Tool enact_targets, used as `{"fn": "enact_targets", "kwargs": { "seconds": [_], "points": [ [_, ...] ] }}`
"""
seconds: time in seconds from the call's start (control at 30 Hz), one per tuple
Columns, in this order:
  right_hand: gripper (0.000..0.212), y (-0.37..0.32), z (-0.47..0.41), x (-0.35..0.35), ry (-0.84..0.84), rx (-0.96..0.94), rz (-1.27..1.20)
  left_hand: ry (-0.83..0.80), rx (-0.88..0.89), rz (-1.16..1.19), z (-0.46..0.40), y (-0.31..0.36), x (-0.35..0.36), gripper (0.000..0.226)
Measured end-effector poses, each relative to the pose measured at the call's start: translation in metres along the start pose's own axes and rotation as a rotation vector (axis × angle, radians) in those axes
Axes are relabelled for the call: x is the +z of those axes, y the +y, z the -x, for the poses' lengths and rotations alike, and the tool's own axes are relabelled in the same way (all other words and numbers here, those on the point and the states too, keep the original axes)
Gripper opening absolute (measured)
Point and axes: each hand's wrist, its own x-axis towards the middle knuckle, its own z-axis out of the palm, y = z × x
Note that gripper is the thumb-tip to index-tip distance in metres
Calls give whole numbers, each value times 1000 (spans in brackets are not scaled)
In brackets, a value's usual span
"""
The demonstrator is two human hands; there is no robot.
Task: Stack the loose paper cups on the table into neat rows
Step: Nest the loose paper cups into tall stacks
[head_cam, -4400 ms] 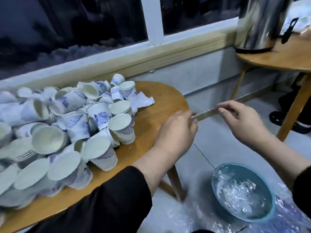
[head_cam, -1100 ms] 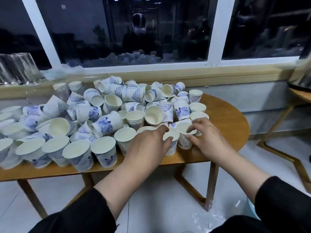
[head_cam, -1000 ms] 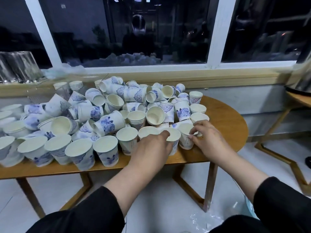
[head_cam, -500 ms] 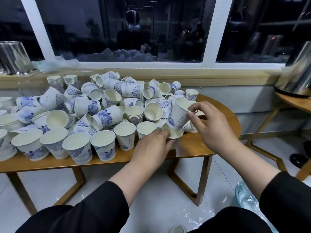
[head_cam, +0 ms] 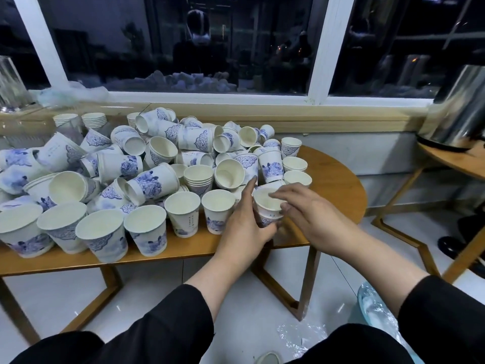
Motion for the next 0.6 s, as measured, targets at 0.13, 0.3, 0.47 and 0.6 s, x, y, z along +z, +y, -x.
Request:
{"fn": "enact_targets", "kwargs": {
  "seconds": [0.13, 0.3, 0.47, 0.6],
  "points": [
    [29, 26, -10, -10, 297, 305, 19, -25, 32, -56, -6, -8, 6, 78],
    [37, 65, -23, -4, -47, 463, 200, -106, -29, -89, -1, -19, 9, 87],
    [14, 78, -26, 5, 20, 428, 191, -89, -64, -32, -8, -20, 12, 102],
    [13, 58, -20, -6, 305, 346, 122, -109, -54, -39, -16, -22, 14, 100]
  ]
}}
